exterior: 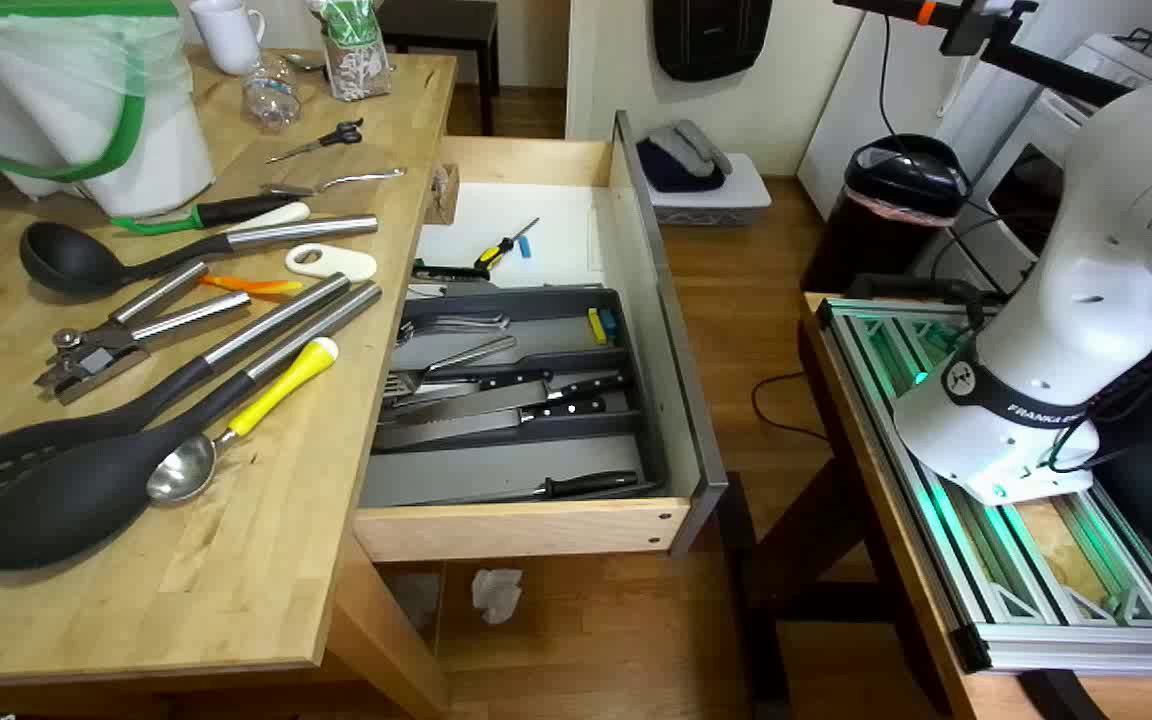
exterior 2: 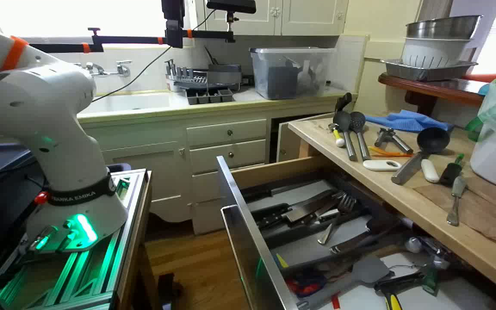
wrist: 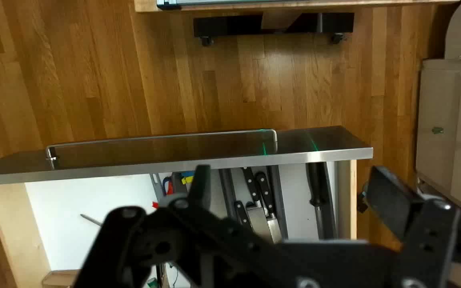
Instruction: Push closed the drawer
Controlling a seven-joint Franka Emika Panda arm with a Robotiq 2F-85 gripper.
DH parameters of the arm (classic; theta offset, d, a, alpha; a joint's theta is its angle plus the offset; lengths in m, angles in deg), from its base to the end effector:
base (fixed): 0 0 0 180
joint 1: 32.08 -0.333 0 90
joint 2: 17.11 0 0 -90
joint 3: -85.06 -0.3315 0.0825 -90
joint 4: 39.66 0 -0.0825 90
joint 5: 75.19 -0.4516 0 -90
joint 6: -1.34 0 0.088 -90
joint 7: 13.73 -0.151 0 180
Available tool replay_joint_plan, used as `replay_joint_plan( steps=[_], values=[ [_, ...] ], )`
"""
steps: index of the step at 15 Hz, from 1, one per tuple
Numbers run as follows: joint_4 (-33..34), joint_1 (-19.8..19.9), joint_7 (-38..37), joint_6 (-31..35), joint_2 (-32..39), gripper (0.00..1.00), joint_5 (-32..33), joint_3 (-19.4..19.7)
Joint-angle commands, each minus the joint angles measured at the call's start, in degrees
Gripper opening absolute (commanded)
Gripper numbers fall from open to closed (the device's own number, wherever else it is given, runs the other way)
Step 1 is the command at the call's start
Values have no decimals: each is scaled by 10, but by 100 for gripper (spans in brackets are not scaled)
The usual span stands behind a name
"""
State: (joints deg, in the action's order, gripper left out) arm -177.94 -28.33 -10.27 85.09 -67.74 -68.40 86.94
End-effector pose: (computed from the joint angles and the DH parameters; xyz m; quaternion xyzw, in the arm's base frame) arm 0.3181 -0.0520 0.5519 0.9982 -0.0169 -0.0375 0.0438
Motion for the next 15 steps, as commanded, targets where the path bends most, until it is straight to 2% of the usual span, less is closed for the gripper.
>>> replay_joint_plan(
  steps=[1,6,15],
  values=[
    [2,-9,-5,-2,1,100,3,5],
    [2,-9,-5,-2,1,100,3,5],
    [-87,5,45,147,13,100,30,75]
  ],
)
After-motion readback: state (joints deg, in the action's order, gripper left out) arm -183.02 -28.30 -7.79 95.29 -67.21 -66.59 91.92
